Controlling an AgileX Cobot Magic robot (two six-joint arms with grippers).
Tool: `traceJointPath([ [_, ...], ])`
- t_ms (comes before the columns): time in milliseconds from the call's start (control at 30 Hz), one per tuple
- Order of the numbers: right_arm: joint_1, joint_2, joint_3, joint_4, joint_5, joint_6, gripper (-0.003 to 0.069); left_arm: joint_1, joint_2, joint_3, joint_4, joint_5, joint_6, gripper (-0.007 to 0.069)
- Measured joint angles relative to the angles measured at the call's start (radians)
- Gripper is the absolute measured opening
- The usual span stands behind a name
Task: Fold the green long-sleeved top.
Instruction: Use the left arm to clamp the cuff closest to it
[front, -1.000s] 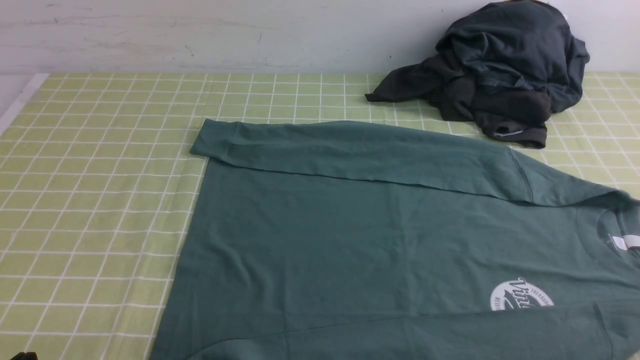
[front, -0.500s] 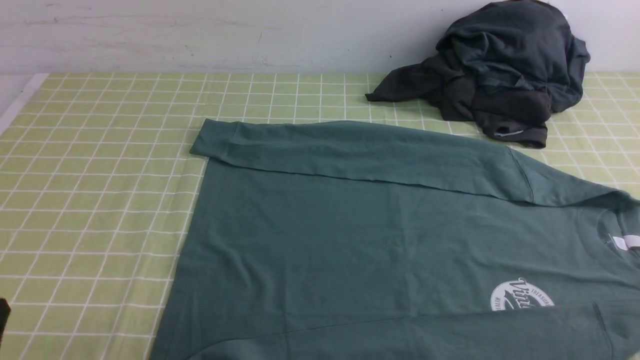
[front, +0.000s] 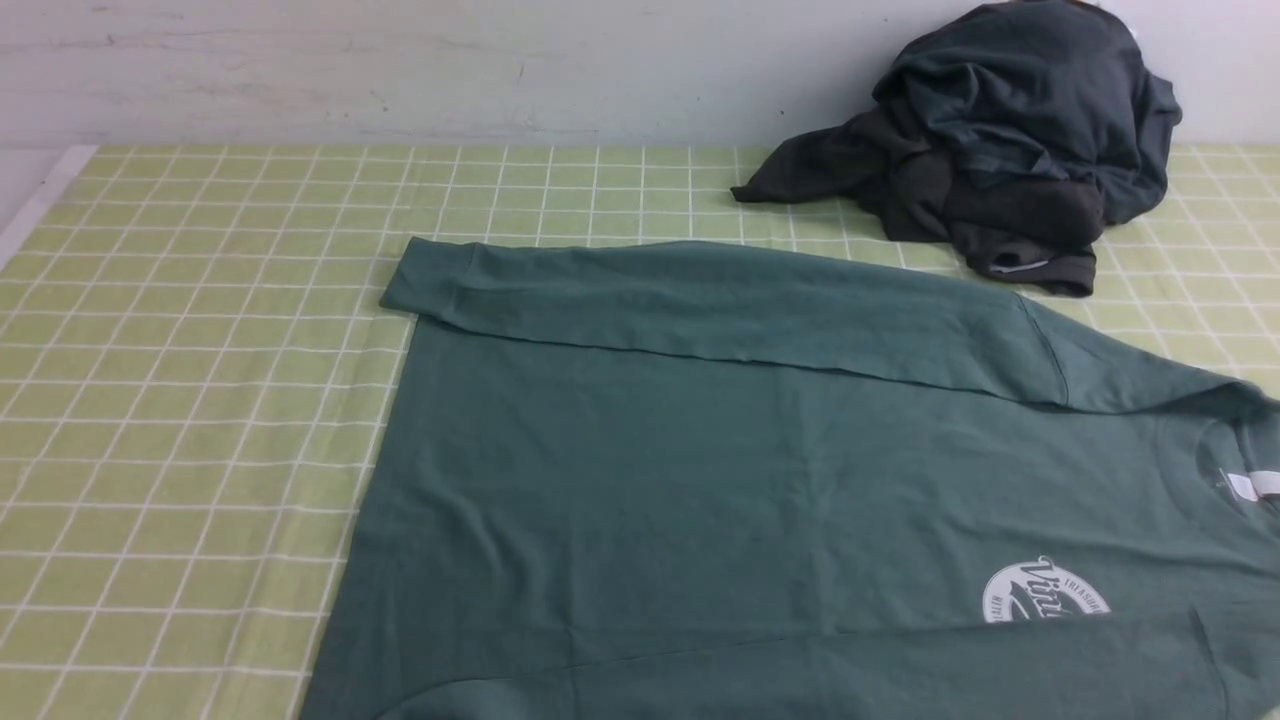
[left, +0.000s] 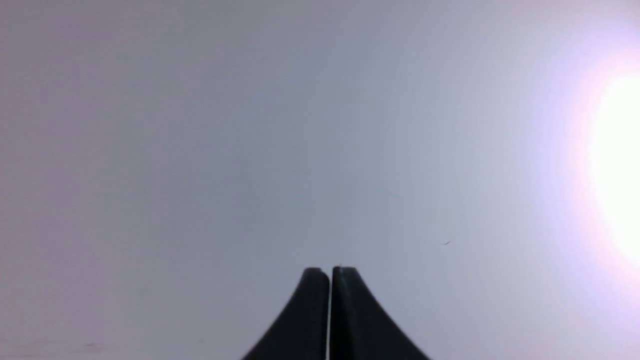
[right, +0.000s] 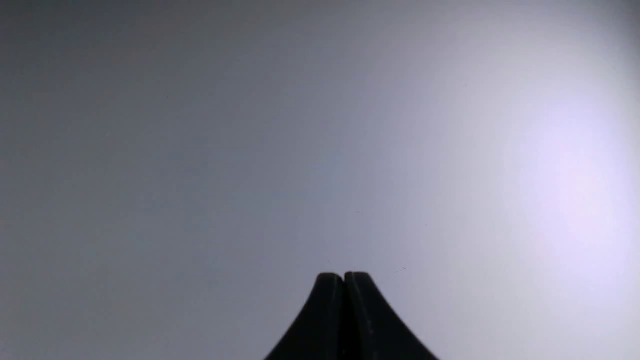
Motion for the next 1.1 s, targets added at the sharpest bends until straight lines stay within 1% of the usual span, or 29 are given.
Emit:
traceJointPath([
  [33, 0.000, 0.002, -0.013, -0.010, 0.015, 0.000, -0.0014, 0.000, 0.007, -0.016, 0.006, 0.020, -0.003, -0.0003],
  [67, 0.000, 0.034, -0.118, -0.092, 0.141, 0.001, -0.0014, 0.000, 0.074, -0.145, 0.048, 0.176, -0.018, -0.0003],
  [100, 0.000, 0.046, -0.144, -0.100, 0.175, 0.000, -0.0014, 0.000, 0.094, -0.175, 0.059, 0.212, -0.019, -0.0003],
  [133, 0.000, 0.107, -0.243, -0.161, 0.307, 0.001, -0.0014, 0.000, 0.181, -0.277, 0.094, 0.347, -0.024, -0.0003],
  [167, 0.000, 0.153, -0.296, -0.183, 0.386, 0.002, -0.0014, 0.000, 0.242, -0.325, 0.105, 0.433, -0.025, -0.0003],
  [233, 0.000, 0.274, -0.387, -0.210, 0.574, 0.002, -0.0014, -0.004, 0.393, -0.395, 0.090, 0.594, -0.023, -0.0003],
  [267, 0.000, 0.274, -0.387, -0.212, 0.574, 0.002, -0.0014, -0.004, 0.405, -0.399, 0.086, 0.609, -0.023, -0.0003],
  [300, 0.002, 0.323, -0.410, -0.214, 0.655, 0.002, -0.0014, -0.011, 0.454, -0.410, 0.061, 0.669, -0.013, -0.0003],
  [367, 0.037, 0.427, -0.432, -0.200, 0.846, 0.001, -0.0014, -0.040, 0.589, -0.418, -0.068, 0.847, 0.059, -0.0003],
  [400, 0.057, 0.457, -0.432, -0.180, 0.906, -0.006, -0.0014, -0.053, 0.631, -0.418, -0.124, 0.903, 0.100, -0.0003],
  [433, 0.062, 0.465, -0.432, -0.174, 0.920, -0.007, -0.0014, -0.060, 0.651, -0.418, -0.154, 0.931, 0.122, -0.0003],
  [467, 0.110, 0.523, -0.432, -0.121, 1.032, -0.038, -0.0014, -0.086, 0.727, -0.418, -0.275, 1.027, 0.210, -0.0003],
  [567, 0.194, 0.624, -0.432, -0.016, 1.171, -0.130, -0.0014, -0.131, 0.835, -0.418, -0.449, 1.145, 0.376, -0.0003],
  [633, 0.256, 0.704, -0.432, 0.058, 1.226, -0.219, -0.0014, -0.157, 0.914, -0.408, -0.577, 1.178, 0.482, -0.0003],
  [700, 0.310, 0.766, -0.432, 0.106, 1.233, -0.298, -0.0014, -0.177, 0.973, -0.381, -0.686, 1.170, 0.561, -0.0003],
  [733, 0.322, 0.784, -0.432, 0.114, 1.231, -0.315, -0.0014, -0.180, 0.983, -0.373, -0.704, 1.163, 0.572, -0.0003],
  [767, 0.370, 0.823, -0.432, 0.140, 1.212, -0.381, -0.0014, -0.188, 1.013, -0.342, -0.759, 1.121, 0.599, -0.0003],
  [800, 0.374, 0.827, -0.432, 0.140, 1.209, -0.381, -0.0014, -0.188, 1.017, -0.338, -0.762, 1.121, 0.601, -0.0003],
  [833, 0.409, 0.860, -0.432, 0.156, 1.170, -0.426, -0.0014, -0.190, 1.045, -0.305, -0.777, 1.079, 0.602, -0.0001],
  [900, 0.446, 0.892, -0.432, 0.169, 1.123, -0.451, -0.0014, -0.190, 1.077, -0.280, -0.759, 1.037, 0.580, 0.0010],
  [967, 0.459, 0.905, -0.432, 0.176, 1.101, -0.456, -0.0014, -0.190, 1.092, -0.275, -0.727, 1.015, 0.556, 0.0023],
  [1100, 0.484, 0.946, -0.432, 0.191, 1.050, -0.460, -0.0014, -0.190, 1.158, -0.272, -0.585, 0.921, 0.389, 0.0115],
])
